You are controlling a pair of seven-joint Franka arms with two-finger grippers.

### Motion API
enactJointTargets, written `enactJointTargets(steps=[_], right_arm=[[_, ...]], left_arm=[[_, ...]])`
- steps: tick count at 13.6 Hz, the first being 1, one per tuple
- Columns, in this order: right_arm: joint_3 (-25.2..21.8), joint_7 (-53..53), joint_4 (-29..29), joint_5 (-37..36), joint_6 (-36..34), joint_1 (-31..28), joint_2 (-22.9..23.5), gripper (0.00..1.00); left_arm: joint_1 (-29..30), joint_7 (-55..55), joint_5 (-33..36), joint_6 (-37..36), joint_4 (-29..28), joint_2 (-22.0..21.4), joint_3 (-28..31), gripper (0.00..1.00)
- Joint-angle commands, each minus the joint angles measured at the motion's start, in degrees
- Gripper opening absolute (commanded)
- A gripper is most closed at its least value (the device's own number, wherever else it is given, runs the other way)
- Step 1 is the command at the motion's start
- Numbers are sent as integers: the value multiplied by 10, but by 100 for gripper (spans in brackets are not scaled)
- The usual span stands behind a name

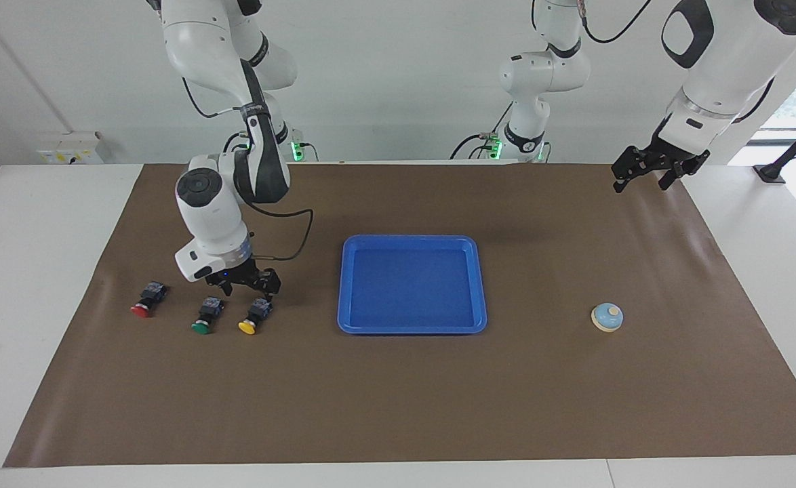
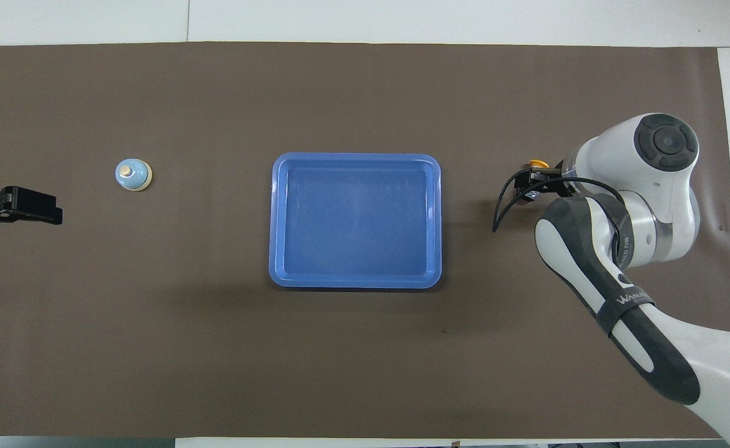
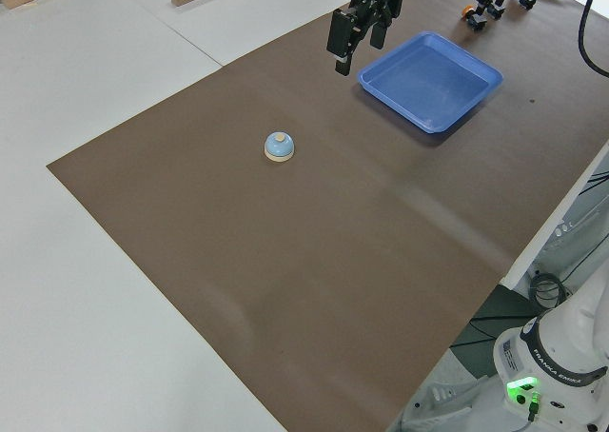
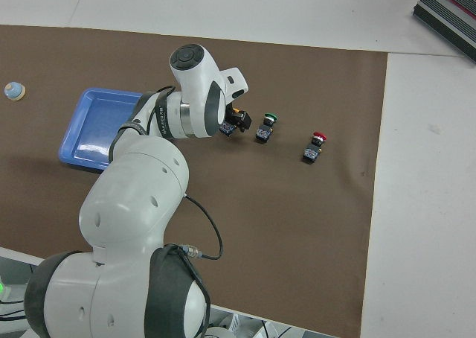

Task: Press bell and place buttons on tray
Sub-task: 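Reach the right gripper to the yellow button and grasp it, then carry the yellow button with the right gripper over the blue tray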

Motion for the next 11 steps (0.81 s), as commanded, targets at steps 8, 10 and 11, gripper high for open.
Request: enactJointTargets(steps=[8,10,11], right_arm=[[2,39,18,-8,60,-2,54,87],[3,52,18,-8,58,-1,54,43],[3,55,18,-8,57,-1,54,19]], left_arm=[[1,-5,0,-2,-5,-7,1,100],[1,-5,0,-2,-5,-7,1,100],[1,-5,0,-2,-5,-7,1,100]])
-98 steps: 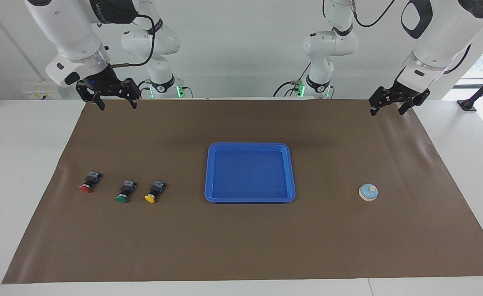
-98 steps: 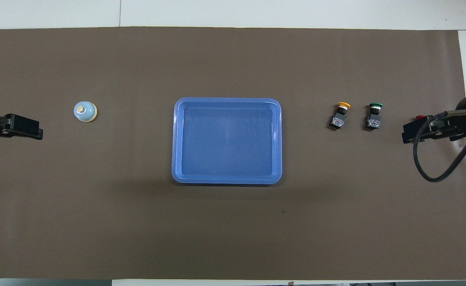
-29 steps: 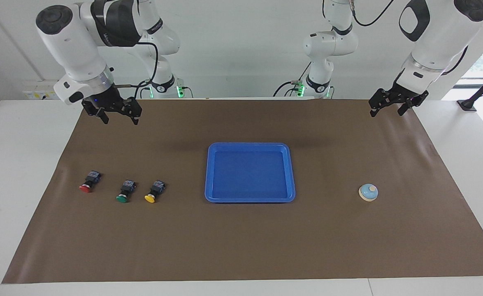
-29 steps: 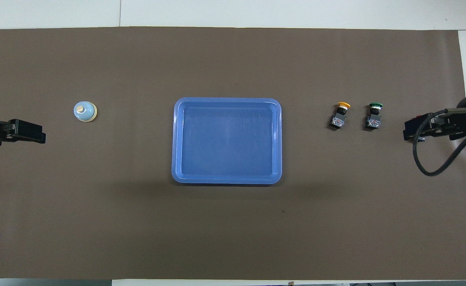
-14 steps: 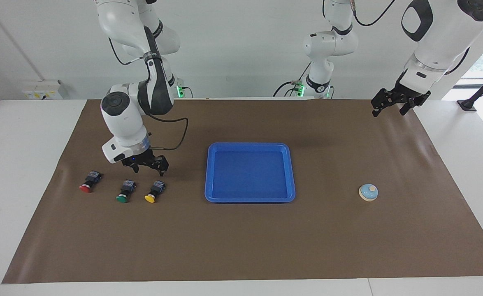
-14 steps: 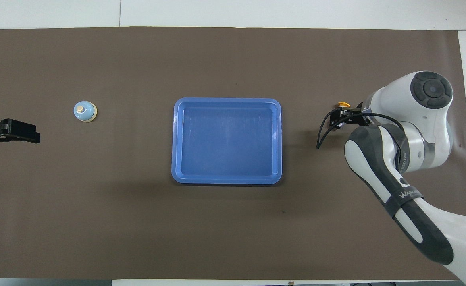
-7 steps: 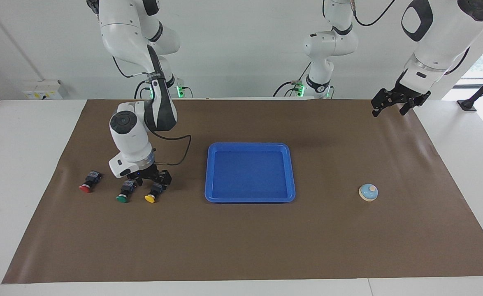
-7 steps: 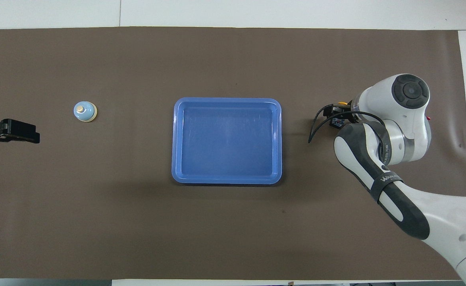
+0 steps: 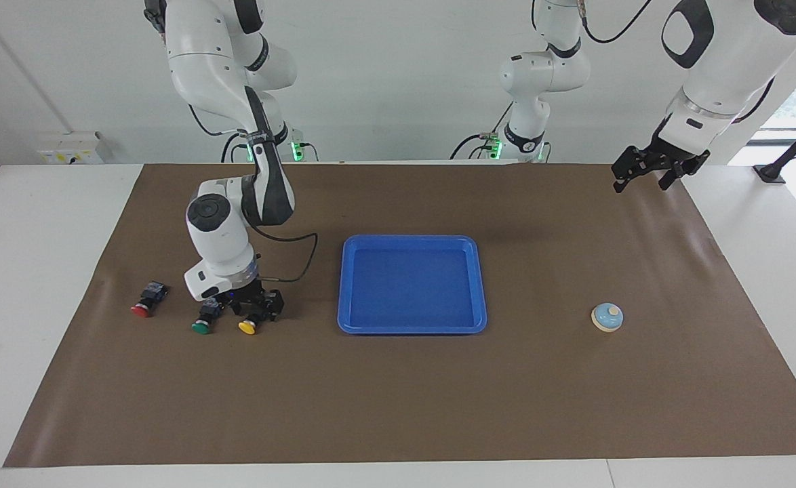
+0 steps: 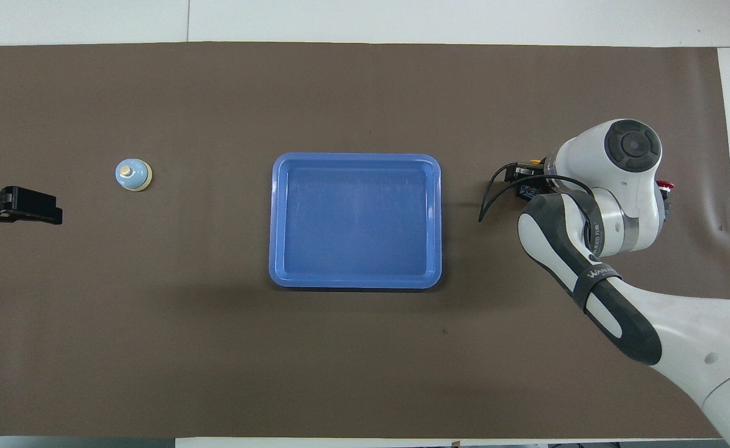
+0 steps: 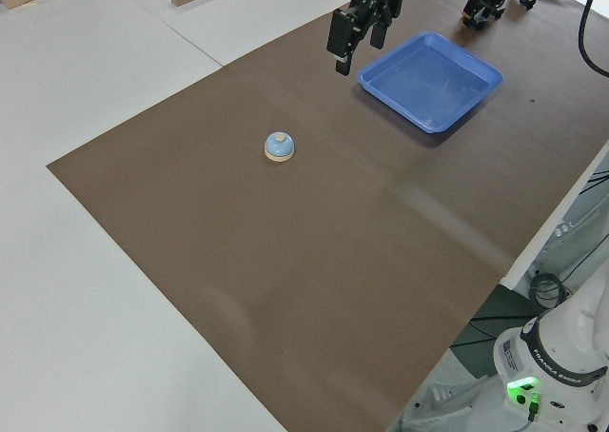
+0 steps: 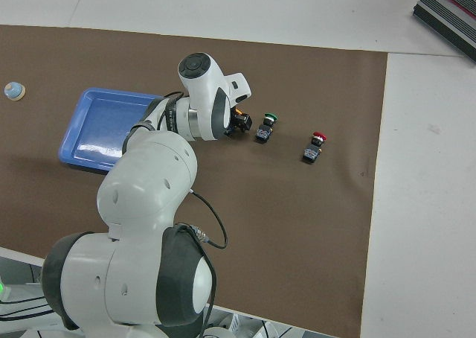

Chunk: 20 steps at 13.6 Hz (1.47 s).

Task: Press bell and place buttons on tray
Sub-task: 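Carry the yellow button with the right gripper over the blue tray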

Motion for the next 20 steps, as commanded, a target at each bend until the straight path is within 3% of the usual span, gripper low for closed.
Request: enactJointTargets(steps=[1,5,9,12,17,20], right_arm=[[3,27,6,-8,6,4,6,0],[3,28,35,-8,-29,13,5,0],[6,31,176,4,-210,53,8,0],[6,69,201,5,-270,120,0,0],[6,137,194,40,-273,206,-5,0],[6,184,159,40,-222,243,4,0]], left_arm=[[1,-5,0,-2,-5,-7,1,100],[1,-5,0,-2,-5,-7,1,100],[1,-5,0,-2,-5,-7,1,100],[1,-5,0,-2,-5,-7,1,100],[1,-5,0,-2,-5,-7,1,100],[1,-5,0,-2,-5,-7,1,100]])
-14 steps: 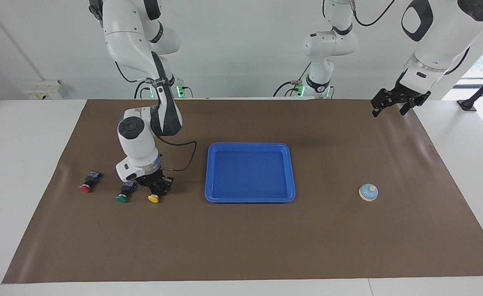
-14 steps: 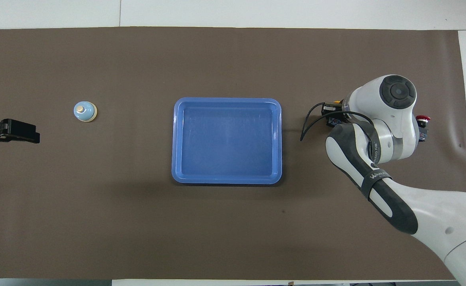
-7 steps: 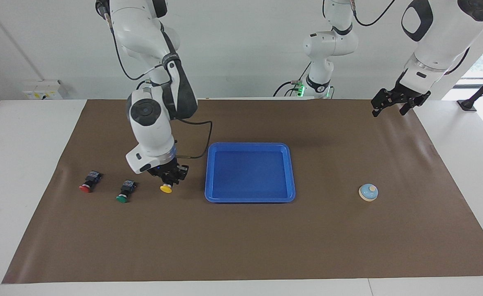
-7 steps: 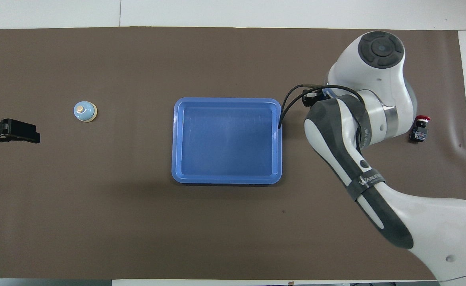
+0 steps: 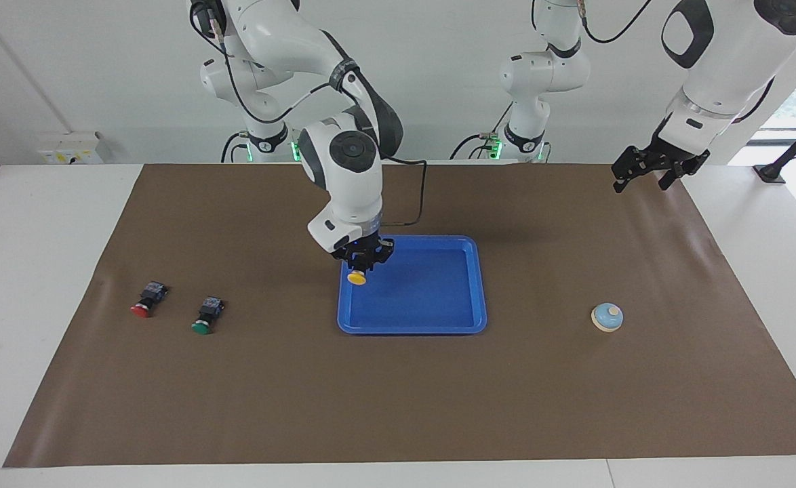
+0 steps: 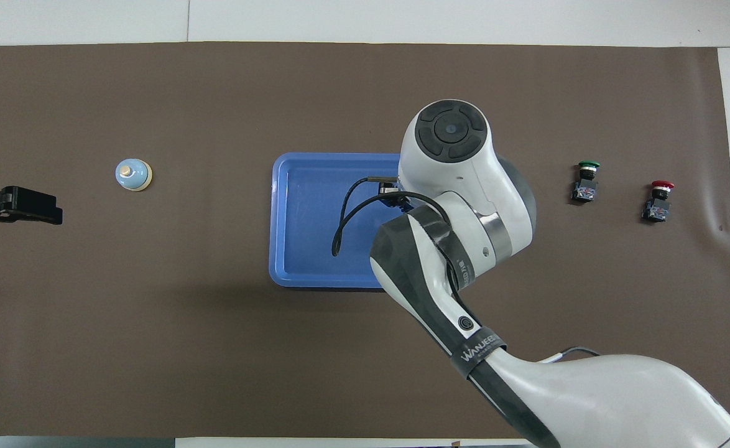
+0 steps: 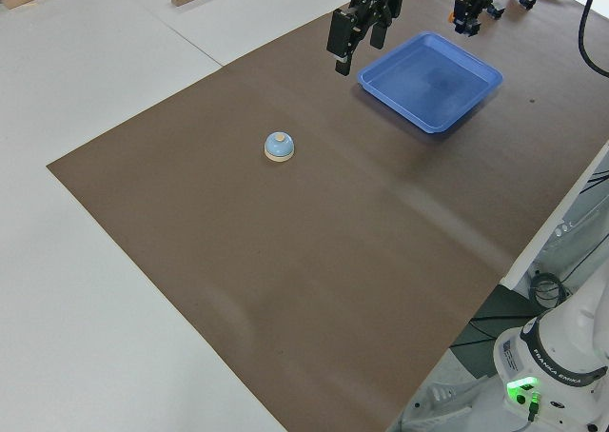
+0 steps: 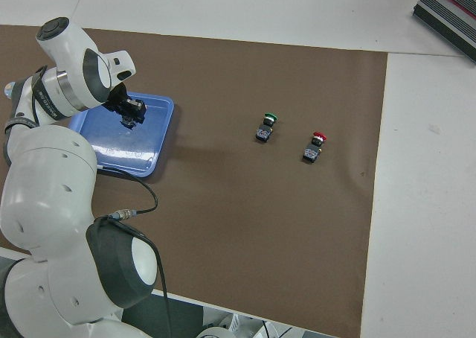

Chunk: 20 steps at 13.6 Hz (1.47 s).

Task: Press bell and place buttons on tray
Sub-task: 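Carry the yellow button with the right gripper over the blue tray, then lower the yellow button into the tray and open the right gripper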

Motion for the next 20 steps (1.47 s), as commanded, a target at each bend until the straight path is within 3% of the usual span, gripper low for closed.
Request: enactJointTargets(steps=[1,5,11,12,13,14,17,20], right_arm=[[-1,29,-59,8,73,19,2,0],[-1,43,-122,8,148,19,5,0],[-1,44,-134,8,148,17,2,0],[-1,45,-134,8,146,17,1,19],[-1,46,-134,7,144,18,1,84],[-1,46,-131,7,143,19,1,100],[-3,46,-112,6,115,13,-2,100],[-8,44,-45,-1,24,-20,-14,100]], left_arm=[[1,-5,0,-2,-5,-7,1,100],[1,-5,0,-2,-5,-7,1,100],[1,-5,0,-2,-5,-7,1,100],[1,-5,0,-2,-5,-7,1,100],[1,-5,0,-2,-5,-7,1,100],[1,-5,0,-2,-5,-7,1,100],[1,-5,0,-2,-5,-7,1,100],[1,-5,0,-2,-5,-7,1,100]])
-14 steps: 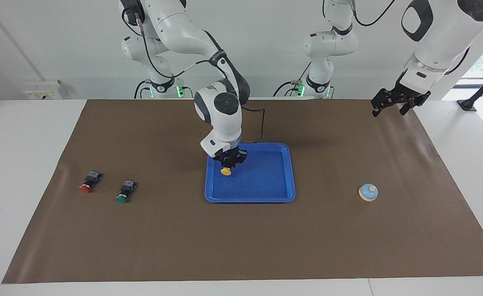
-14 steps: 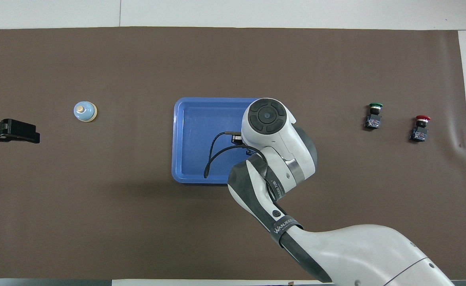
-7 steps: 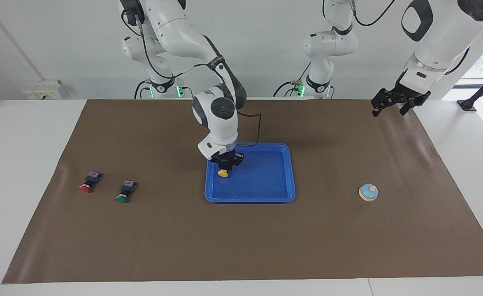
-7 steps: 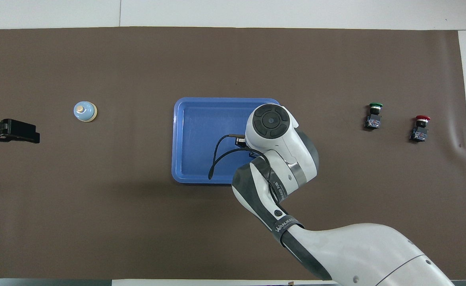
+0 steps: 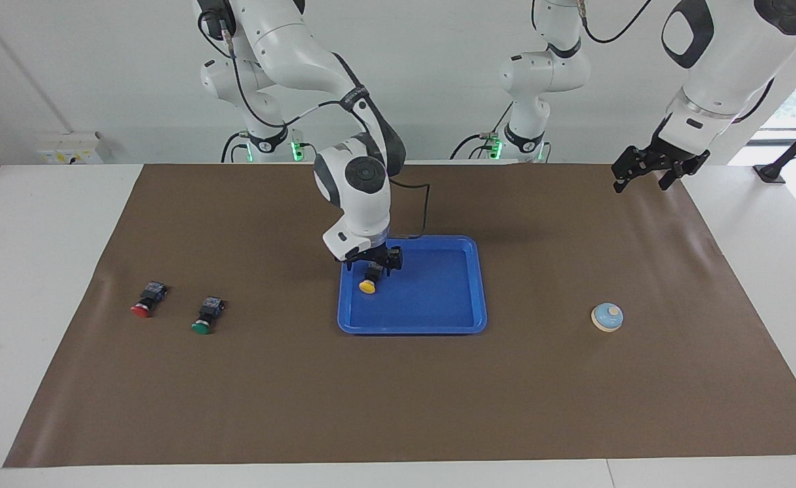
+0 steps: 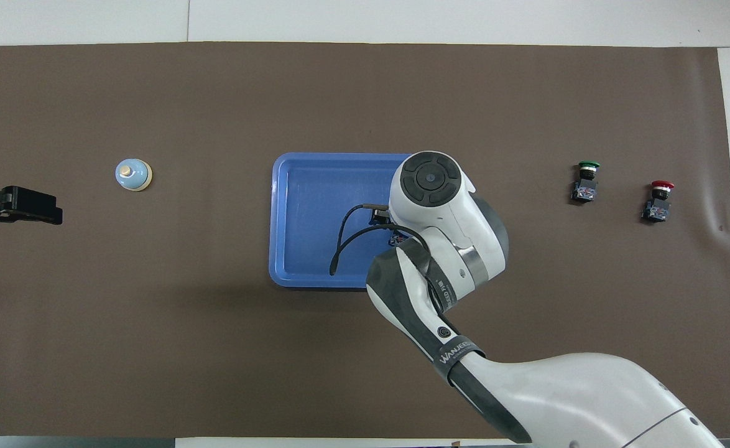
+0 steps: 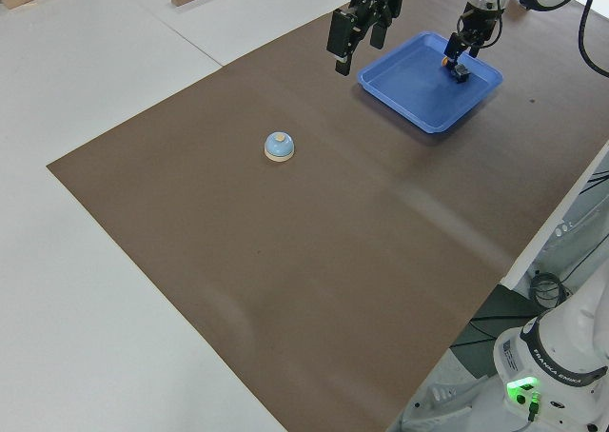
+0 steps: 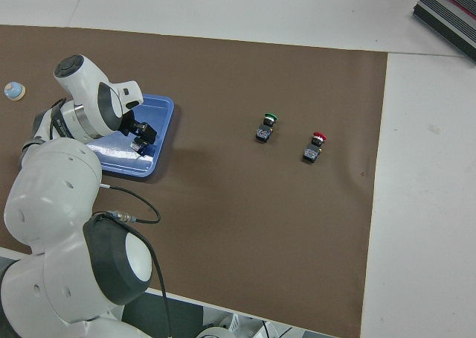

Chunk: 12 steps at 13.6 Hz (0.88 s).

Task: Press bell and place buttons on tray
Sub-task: 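Lower the yellow button into the tray and open the right gripper, then move the right gripper to the green button and grasp it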

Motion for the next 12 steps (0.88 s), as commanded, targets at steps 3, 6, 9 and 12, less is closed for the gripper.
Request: enactJointTargets(steps=[3,6,9,12], right_arm=[[3,-11,58,-13,-94,-99,-45,100],[4,-97,54,-17,-103,-179,-60,100],[3,-225,25,-18,-93,-255,-67,100],[3,-321,-43,-25,-18,-313,-81,100]], left_arm=[[1,-5,0,-2,-5,-7,1,100],[1,-5,0,-2,-5,-7,1,100],[1,-5,0,-2,-5,-7,1,100],[1,-5,0,-2,-5,-7,1,100]])
